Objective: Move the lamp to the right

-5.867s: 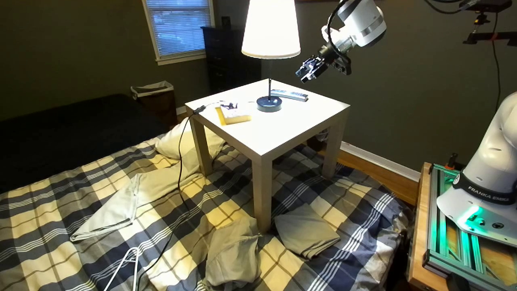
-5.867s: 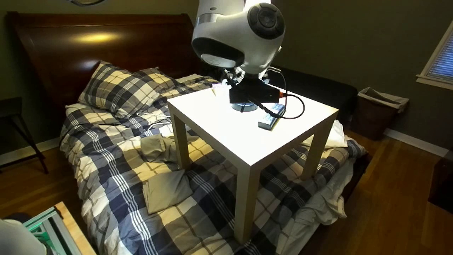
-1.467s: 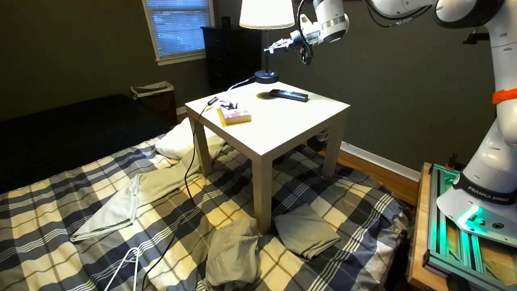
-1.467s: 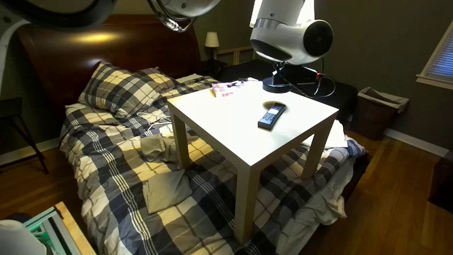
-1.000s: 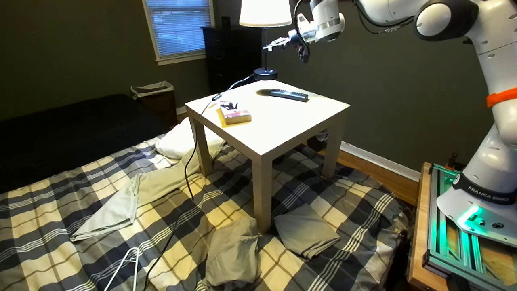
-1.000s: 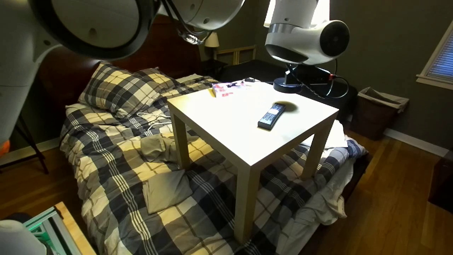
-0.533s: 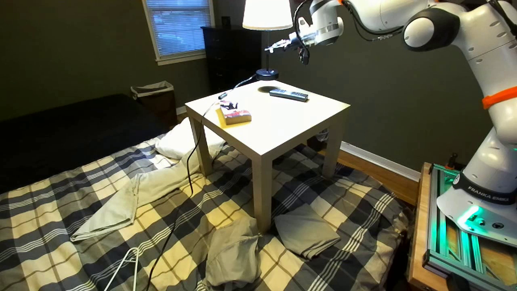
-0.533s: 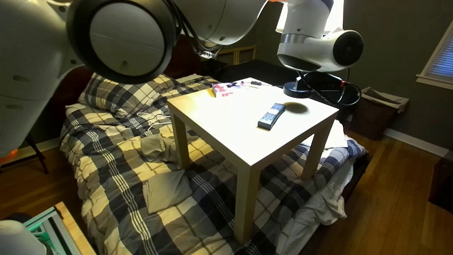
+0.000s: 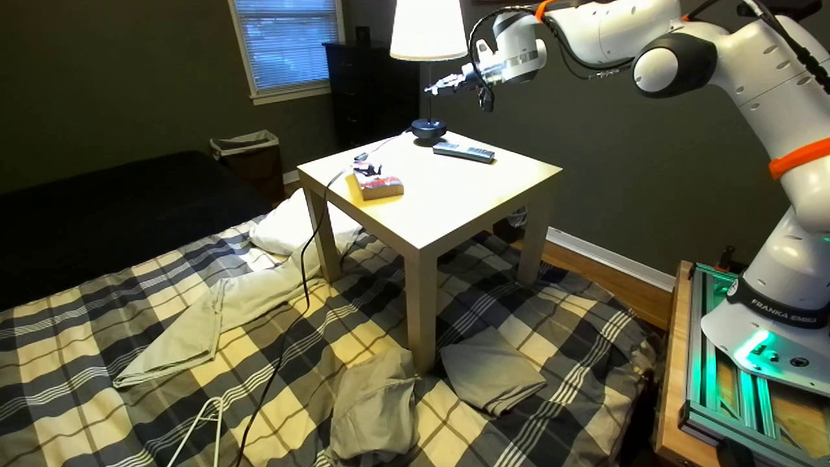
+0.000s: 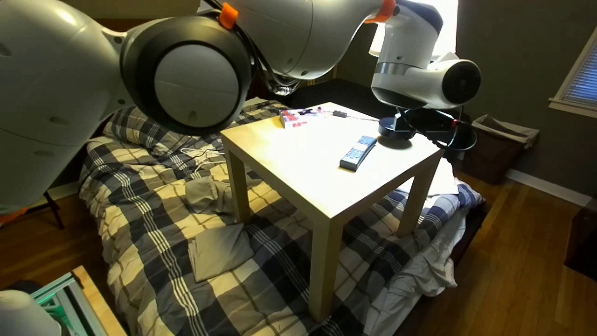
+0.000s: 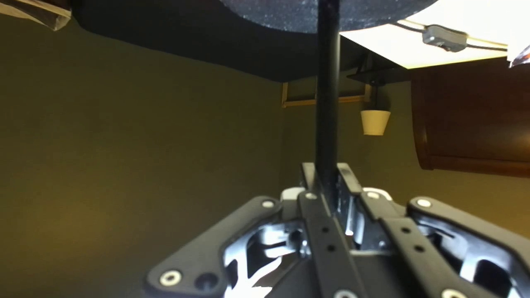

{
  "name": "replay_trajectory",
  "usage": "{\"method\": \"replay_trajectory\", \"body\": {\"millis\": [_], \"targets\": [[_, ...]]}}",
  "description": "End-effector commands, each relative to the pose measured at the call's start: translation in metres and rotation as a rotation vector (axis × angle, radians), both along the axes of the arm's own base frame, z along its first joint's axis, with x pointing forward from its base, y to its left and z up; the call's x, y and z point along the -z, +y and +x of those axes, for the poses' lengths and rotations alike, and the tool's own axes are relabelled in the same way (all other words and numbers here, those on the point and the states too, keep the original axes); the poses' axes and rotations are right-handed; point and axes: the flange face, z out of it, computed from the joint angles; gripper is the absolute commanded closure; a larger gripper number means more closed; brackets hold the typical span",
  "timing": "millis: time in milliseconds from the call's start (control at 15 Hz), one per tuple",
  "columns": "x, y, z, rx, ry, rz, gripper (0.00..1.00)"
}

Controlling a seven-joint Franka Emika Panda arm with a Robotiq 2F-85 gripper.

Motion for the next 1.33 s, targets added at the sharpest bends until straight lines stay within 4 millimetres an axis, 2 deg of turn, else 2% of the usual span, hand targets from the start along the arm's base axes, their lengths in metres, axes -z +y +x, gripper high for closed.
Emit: {"method": "replay_trajectory", "body": {"millis": [0, 1267], "targets": [[-0.006, -0.008, 0.006, 0.019, -0.03, 0.008, 0.96], [0.023, -0.007, 0.007, -0.013, -0.013, 0.008, 0.96]]}}
